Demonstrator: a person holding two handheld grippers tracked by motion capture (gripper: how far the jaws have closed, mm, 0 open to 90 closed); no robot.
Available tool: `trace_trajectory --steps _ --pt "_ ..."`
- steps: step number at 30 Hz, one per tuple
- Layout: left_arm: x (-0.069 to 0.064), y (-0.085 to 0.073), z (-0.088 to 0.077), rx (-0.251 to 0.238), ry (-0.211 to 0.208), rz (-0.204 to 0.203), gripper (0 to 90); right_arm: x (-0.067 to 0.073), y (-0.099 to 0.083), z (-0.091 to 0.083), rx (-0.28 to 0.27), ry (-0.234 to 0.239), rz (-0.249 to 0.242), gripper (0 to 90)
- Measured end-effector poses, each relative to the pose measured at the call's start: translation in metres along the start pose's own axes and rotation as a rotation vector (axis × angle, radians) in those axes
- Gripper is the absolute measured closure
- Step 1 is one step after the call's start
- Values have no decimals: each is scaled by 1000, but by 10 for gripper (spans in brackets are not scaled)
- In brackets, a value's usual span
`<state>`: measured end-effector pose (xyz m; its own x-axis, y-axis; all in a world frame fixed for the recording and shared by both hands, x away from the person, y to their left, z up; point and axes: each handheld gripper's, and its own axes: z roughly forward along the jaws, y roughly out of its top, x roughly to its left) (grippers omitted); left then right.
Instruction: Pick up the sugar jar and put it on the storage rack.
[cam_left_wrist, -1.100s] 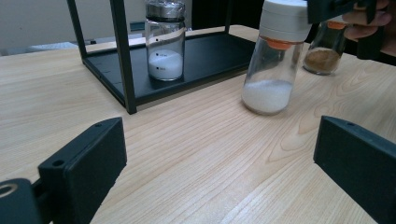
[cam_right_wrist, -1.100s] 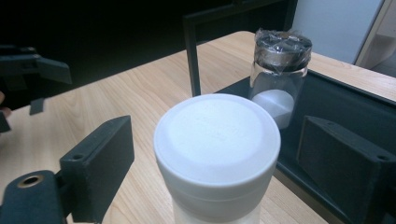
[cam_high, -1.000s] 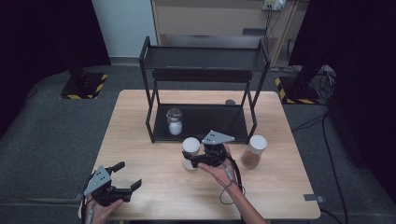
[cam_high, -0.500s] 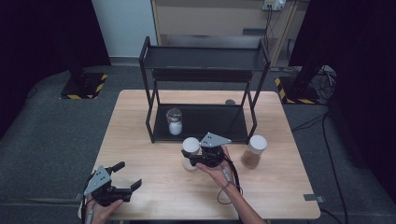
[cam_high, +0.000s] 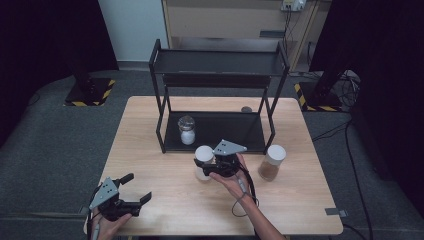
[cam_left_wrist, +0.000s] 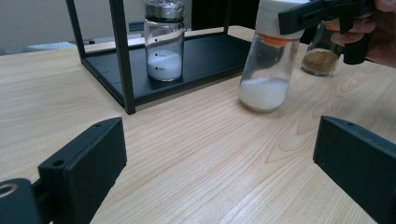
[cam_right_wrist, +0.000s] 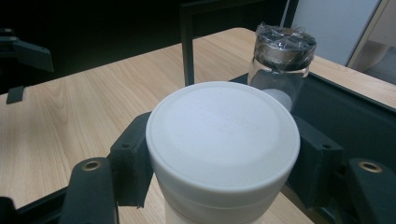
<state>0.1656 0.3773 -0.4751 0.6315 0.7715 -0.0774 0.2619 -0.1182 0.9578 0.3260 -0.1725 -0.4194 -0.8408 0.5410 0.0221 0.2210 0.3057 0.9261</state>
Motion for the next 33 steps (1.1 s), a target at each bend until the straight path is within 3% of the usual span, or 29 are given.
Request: trace_trajectory --steps 19,33 --pt "1 -1 0 -1 -2 -4 18 -24 31 -3 -14 -92 8 339" --pt "2 -1 0 -4 -3 -8 18 -44 43 11 -17 -184 23 339"
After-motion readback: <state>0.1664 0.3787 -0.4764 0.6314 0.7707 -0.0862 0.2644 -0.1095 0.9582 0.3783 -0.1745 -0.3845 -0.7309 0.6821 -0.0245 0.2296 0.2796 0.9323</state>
